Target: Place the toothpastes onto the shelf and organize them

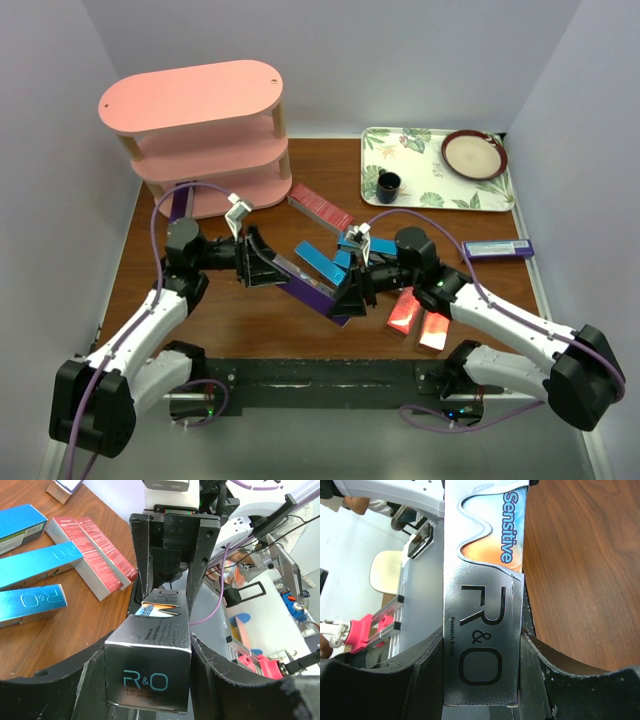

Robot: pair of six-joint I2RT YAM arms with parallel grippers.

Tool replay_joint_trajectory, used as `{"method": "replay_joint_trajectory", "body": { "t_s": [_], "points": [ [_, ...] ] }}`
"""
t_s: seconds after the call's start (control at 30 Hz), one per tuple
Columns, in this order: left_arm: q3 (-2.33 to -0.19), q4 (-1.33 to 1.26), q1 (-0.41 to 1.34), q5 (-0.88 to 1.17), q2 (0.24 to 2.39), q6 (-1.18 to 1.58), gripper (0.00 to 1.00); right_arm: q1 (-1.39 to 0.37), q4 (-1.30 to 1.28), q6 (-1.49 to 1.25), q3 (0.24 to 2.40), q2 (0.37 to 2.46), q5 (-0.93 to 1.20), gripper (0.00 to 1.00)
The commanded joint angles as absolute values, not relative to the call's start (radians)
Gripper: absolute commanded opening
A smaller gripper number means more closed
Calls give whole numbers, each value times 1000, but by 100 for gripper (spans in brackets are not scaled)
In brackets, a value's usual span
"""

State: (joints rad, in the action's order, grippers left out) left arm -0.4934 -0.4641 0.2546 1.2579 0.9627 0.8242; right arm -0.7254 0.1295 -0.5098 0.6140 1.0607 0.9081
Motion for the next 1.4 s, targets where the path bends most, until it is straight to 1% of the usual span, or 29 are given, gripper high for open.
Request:
{"method": "replay_joint_trajectory", "body": {
  "t_s": [0.0, 0.03, 0.1, 0.13, 0.2, 0.23, 0.3, 0.33, 0.43, 0.5, 0.6, 0.77, 0.9, 0.93, 1.03, 1.13, 1.27, 1.37],
  "points": [
    [-535, -400, 261, 1261, 977, 776, 29, -713, 172, -499, 670, 1068, 882, 31],
    [-538, -394, 259, 1253, 979, 775, 21, -715, 169, -499, 672, 1071, 879, 37],
    [-538, -396, 261, 1247, 985, 775, 15, -712, 157, -489, 676, 1080, 876, 44],
    [-540, -397, 261, 1240, 986, 778, 12, -710, 150, -483, 678, 1083, 871, 53],
    [-543, -397, 261, 1218, 994, 784, 9, -706, 127, -473, 686, 1092, 871, 62],
    [-542, -397, 259, 1209, 1000, 788, 7, -704, 120, -468, 689, 1098, 871, 72],
    [-542, -403, 259, 1183, 1009, 798, 3, -701, 97, -453, 693, 1098, 864, 80],
    [-543, -403, 259, 1172, 1017, 801, 0, -701, 84, -446, 695, 1092, 855, 88],
    [-537, -413, 255, 1123, 1035, 808, 0, -695, 16, -407, 707, 1068, 809, 96],
    [-522, -448, 241, 1092, 1043, 834, 0, -689, -55, -379, 729, 1055, 775, 99],
    [-474, -558, 194, 1039, 1042, 928, 0, -681, -171, -327, 767, 1029, 692, 99],
    [-381, -653, 98, 916, 970, 1055, 0, -673, -262, -288, 788, 953, 545, 99],
    [-338, -617, 74, 790, 891, 1061, 0, -672, -314, -285, 785, 868, 411, 99],
    [-328, -612, 72, 732, 861, 1066, 0, -672, -322, -282, 782, 856, 358, 98],
    [-279, -617, 71, 599, 792, 1112, 0, -670, -339, -279, 769, 806, 289, 99],
    [-212, -673, 71, 476, 752, 1183, 0, -672, -344, -275, 749, 763, 210, 99],
    [-103, -785, 72, 310, 721, 1304, 0, -672, -342, -270, 715, 707, 89, 99],
    [-81, -814, 72, 194, 713, 1319, 0, -672, -342, -265, 693, 672, 9, 99]
  ]
}}
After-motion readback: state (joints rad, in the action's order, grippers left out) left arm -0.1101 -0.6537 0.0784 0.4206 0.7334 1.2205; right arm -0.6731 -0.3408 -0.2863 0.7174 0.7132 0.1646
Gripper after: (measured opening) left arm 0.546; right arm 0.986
